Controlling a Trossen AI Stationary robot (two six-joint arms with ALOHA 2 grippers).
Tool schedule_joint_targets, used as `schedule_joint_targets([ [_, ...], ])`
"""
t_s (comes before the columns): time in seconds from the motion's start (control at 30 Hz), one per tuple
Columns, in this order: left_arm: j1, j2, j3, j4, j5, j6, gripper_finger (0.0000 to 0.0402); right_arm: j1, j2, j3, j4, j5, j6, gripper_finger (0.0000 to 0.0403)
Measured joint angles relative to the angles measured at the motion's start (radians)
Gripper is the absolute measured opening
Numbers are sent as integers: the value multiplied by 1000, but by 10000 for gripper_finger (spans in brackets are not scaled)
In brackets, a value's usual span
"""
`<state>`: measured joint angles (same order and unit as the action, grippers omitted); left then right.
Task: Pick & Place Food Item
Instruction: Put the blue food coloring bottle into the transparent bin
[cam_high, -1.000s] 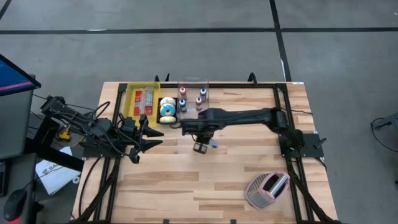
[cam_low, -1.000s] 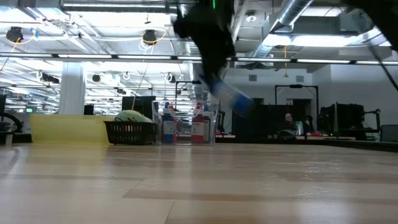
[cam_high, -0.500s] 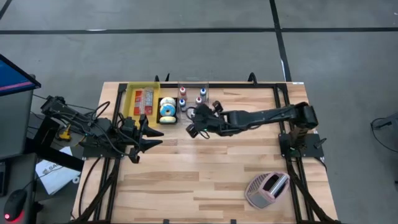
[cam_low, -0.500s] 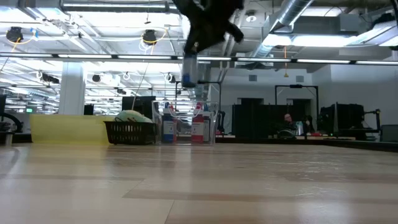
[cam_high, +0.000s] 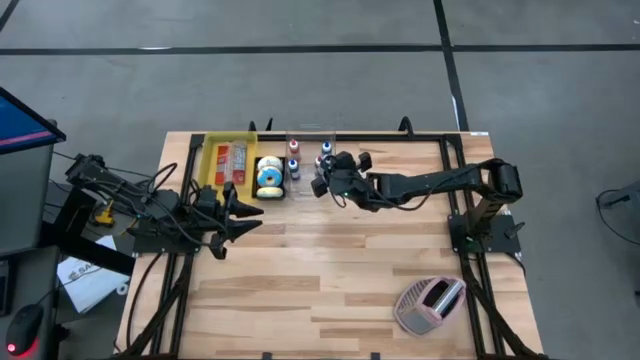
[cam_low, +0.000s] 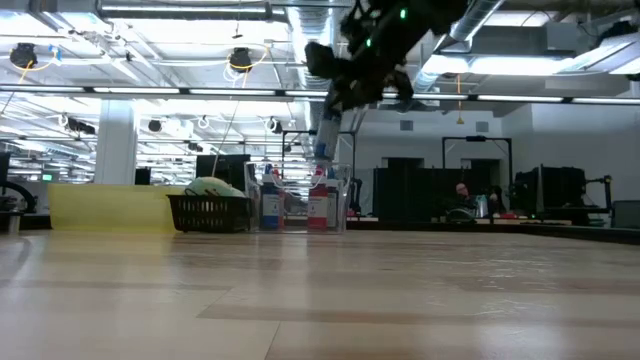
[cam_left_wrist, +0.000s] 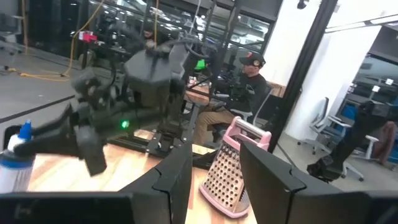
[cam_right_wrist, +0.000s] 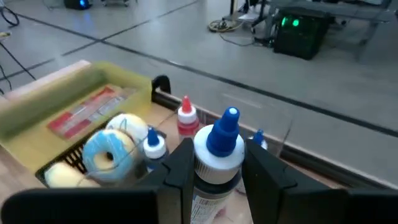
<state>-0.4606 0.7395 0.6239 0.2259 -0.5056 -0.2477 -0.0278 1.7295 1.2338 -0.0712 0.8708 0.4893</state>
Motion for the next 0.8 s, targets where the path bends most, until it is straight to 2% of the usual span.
schedule_joint_targets([
  [0.4,0,0,0,17,-65,-5,131,-31,73,-29,39,-5,-29,93],
  [0.8,0,0,0,26,-74,-42,131,-106,138,-32,69,-66,-53,93],
])
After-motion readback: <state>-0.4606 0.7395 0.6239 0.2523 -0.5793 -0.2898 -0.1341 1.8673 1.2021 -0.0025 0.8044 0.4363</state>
